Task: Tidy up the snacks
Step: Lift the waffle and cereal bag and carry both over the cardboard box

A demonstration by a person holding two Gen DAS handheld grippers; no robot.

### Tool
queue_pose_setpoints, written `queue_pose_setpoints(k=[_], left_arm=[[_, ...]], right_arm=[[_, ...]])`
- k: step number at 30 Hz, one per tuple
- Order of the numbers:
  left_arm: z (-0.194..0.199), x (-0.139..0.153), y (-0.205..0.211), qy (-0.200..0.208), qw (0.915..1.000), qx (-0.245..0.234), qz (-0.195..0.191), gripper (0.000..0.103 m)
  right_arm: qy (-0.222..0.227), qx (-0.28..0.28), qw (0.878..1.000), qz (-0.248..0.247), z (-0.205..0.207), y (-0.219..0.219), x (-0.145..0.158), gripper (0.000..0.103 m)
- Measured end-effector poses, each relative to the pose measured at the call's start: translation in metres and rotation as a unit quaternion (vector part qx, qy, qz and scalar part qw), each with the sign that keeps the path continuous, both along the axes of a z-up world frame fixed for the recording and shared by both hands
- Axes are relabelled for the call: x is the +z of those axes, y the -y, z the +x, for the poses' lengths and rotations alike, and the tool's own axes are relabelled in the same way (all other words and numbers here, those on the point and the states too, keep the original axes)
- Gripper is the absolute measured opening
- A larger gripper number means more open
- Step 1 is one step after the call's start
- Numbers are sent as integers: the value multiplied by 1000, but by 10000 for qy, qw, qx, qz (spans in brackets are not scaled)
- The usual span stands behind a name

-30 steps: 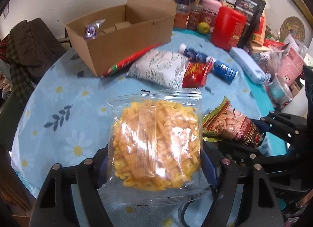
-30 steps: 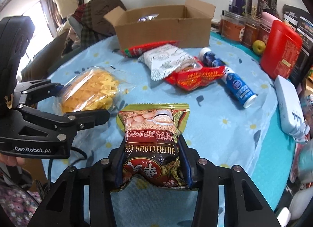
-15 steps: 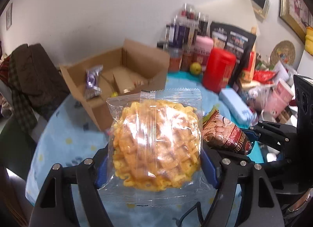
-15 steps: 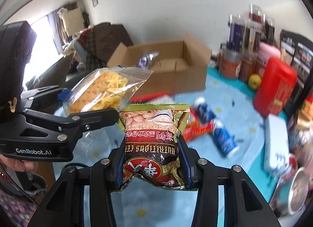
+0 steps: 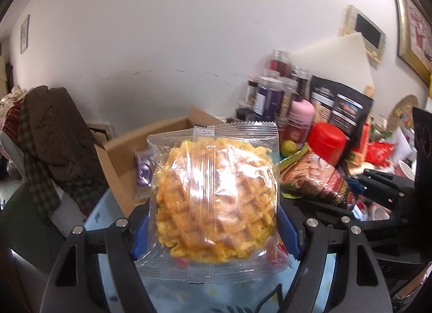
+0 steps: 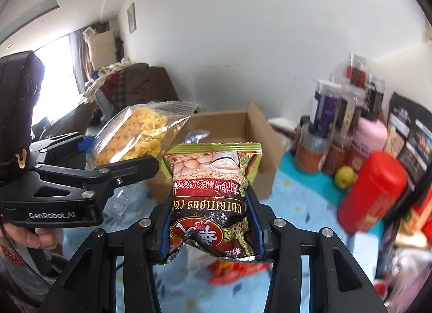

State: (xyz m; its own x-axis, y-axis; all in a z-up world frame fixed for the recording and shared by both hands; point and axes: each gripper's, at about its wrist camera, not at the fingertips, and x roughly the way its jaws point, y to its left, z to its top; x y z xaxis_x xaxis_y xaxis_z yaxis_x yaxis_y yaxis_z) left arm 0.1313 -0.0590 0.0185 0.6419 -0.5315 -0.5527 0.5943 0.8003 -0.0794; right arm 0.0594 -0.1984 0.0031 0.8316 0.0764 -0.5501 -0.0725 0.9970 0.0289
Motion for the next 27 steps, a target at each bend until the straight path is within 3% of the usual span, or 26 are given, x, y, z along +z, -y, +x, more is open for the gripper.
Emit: queue_pose_setpoints(k=[17, 27], left_arm=[[116, 22, 12, 266, 9978, 610, -42, 77], [183, -6, 24, 70, 9948, 972, 282, 77]], right_arm=[[407, 131, 9991, -29, 113, 12, 27, 45], [153, 217, 9996, 72, 190, 12, 12, 45]])
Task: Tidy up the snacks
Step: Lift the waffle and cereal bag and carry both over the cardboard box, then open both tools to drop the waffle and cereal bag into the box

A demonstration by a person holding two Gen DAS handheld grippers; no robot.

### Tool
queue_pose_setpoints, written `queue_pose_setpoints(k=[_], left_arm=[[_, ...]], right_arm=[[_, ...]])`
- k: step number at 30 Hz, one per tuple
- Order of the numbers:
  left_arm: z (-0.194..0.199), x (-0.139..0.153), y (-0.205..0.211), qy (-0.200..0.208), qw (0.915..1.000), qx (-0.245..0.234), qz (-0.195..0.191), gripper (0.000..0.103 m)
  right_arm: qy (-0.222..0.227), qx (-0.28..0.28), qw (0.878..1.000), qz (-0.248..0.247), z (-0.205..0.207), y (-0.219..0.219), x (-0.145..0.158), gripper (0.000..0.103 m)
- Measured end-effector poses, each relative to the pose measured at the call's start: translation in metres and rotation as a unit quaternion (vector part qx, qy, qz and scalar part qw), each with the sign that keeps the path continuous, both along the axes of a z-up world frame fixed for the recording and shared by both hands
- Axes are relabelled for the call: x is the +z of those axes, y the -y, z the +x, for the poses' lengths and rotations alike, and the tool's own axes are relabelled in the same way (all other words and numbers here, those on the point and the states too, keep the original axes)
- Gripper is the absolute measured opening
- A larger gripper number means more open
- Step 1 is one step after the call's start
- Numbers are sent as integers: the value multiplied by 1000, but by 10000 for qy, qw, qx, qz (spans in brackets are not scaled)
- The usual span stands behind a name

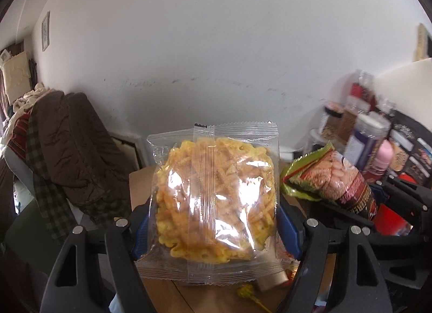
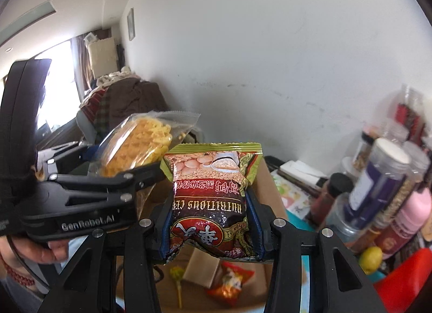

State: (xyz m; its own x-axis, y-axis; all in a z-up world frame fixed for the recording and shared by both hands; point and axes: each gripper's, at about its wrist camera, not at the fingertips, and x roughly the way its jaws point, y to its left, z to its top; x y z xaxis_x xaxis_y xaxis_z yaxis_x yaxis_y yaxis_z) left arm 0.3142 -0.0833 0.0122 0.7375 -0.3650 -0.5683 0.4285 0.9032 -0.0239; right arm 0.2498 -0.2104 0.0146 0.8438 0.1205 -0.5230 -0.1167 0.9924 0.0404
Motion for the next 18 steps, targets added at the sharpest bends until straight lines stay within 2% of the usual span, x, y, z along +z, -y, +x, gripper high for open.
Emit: queue_pose_setpoints(k=[8, 10, 12, 15, 18], left_arm=[[30, -48, -1, -600, 9976, 103, 326, 77], [35, -59, 0, -779, 9955, 149, 515, 77], [38, -66, 1, -932, 9933, 177, 655, 77], [42, -74, 3, -1204, 9903, 135, 679, 77], [44, -81, 6, -1349, 9872, 115, 848, 77]], right_arm=[[-643, 62, 9978, 147, 38, 4, -41, 45], [-873, 10, 9960, 207, 44, 5, -54, 45], [-1089, 14, 9939, 192, 50, 5, -65, 45], [-1369, 133, 9893, 487, 56, 9, -72, 45], [-1571, 158, 9865, 438, 61, 11, -78, 46]])
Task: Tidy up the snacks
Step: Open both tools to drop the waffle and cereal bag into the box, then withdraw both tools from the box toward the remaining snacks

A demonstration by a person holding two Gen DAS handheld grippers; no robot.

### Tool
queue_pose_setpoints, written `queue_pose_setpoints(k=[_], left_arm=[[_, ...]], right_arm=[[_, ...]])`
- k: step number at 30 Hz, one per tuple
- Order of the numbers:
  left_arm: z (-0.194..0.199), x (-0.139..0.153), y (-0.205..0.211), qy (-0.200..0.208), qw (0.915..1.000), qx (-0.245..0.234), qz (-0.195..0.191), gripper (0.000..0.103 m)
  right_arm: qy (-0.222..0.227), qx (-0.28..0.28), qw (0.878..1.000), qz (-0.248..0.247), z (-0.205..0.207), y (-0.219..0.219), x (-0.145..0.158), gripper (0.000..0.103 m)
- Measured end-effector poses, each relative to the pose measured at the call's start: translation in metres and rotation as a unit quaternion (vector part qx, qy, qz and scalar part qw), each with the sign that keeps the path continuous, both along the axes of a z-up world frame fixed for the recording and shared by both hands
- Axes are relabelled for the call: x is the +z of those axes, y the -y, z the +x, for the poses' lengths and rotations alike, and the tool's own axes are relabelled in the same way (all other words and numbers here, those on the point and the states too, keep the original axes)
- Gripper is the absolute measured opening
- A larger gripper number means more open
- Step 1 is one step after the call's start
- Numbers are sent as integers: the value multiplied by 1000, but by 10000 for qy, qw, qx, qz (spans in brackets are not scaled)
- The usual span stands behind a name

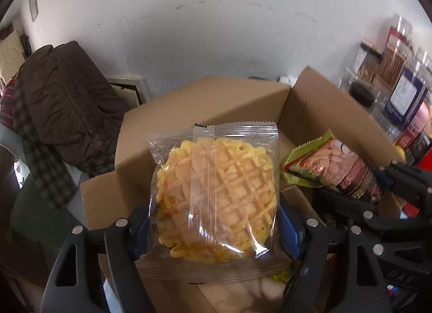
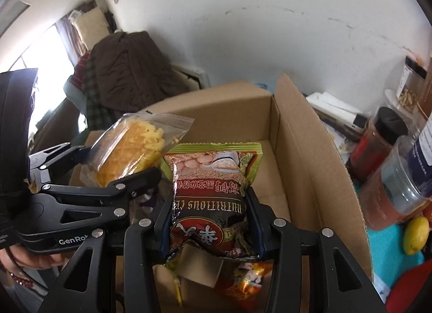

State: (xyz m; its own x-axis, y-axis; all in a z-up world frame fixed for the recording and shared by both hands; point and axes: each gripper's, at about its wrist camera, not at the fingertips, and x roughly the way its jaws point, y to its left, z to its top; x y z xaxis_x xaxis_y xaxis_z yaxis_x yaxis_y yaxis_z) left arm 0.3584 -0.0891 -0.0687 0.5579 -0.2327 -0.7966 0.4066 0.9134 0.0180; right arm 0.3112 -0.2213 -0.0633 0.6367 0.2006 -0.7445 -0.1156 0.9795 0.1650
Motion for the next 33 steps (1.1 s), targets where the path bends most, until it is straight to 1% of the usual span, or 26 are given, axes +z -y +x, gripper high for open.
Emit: queue_pose_setpoints(k=[5, 10, 14, 16, 19, 23, 26, 29, 33], left_arm=[[3, -11, 5, -224, 9992, 2, 340, 77], [2, -11, 5, -321, 9986, 35, 414, 77], [2, -10, 5, -405, 9982, 62, 444, 79], [1, -9, 5, -425, 9981, 71, 444, 79], [-6, -2, 5, -285, 9984, 92, 488, 79], [-13, 11, 1, -175, 9989, 156, 409, 79], [-21, 29, -5, 57, 9991, 233, 336, 79], [-28, 48, -10, 176, 9993, 250, 199, 79], [-41, 74, -16, 439, 9986, 281, 91, 79]], right_arm=[[-350, 95, 9992, -152, 9, -2, -5, 47], [-564, 74, 9979, -296, 11, -3, -5, 49], [-546, -64, 9969, -562, 8, -2, 0, 62], [-537, -93, 9967, -596, 6, -1, 2, 62], [-484, -166, 9961, -722, 1, -2, 6, 62], [-335, -219, 9959, -806, -6, -5, 18, 62], [-170, -241, 9958, -871, -14, -8, 31, 62], [-58, -189, 9966, -796, -22, -9, 44, 62], [187, -274, 9953, -906, -35, -13, 65, 63]])
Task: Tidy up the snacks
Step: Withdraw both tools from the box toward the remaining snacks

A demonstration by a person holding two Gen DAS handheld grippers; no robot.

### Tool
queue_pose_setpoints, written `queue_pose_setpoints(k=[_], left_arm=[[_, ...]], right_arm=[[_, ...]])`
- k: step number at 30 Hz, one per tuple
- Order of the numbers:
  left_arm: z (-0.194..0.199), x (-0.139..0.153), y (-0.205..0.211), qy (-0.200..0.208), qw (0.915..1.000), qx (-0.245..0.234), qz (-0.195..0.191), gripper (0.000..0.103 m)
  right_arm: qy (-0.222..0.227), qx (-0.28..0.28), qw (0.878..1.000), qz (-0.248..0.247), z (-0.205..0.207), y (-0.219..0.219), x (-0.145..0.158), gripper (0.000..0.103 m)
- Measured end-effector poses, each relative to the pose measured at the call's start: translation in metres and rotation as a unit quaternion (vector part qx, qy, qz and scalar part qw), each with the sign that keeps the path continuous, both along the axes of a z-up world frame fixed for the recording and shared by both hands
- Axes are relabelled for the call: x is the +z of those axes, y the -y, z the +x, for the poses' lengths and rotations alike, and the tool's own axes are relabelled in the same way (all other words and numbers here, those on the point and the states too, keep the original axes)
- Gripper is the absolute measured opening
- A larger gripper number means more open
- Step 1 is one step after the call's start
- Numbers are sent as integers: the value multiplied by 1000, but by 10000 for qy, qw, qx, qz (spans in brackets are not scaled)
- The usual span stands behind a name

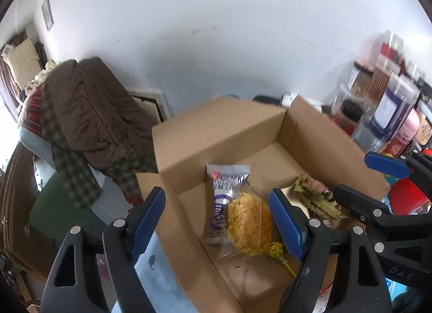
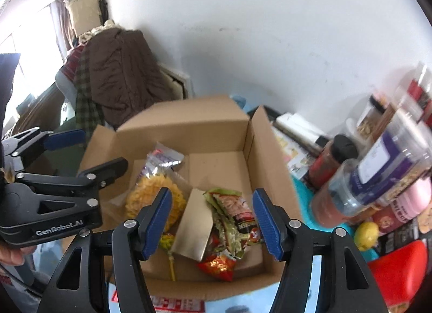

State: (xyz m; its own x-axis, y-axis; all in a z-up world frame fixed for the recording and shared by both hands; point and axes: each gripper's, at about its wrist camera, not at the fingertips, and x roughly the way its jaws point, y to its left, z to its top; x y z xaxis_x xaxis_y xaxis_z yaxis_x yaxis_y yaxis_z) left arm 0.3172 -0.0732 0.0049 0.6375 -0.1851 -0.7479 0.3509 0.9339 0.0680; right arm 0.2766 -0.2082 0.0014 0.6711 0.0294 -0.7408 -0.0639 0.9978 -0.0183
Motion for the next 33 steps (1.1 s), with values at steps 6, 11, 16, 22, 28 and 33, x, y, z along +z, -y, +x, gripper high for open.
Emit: queue_pose_setpoints(k=[6, 11, 16, 22, 28, 33], left_arm=[[-26, 34, -8, 316, 9994, 31, -167, 79], [-54, 59, -15, 594, 9977, 3, -329, 79], [-85, 83, -18, 896, 9949, -74, -469, 79], [-125, 107, -25, 1211, 9905, -207, -615, 79], [-162, 118, -34, 1452, 9859, -321, -765, 79], [-188, 121, -39, 1569, 9826, -474, -870, 79]], right_arm=[[477, -92, 9986, -212, -27, -7, 34, 65], [862, -77, 9956, -355, -57, -14, 60, 65], [1215, -116, 9912, -518, -88, -20, 79, 65], [1599, -51, 9855, -571, -131, -29, 100, 69], [1905, -112, 9789, -735, -171, -34, 110, 72], [2047, -193, 9759, -738, -202, -35, 111, 75]])
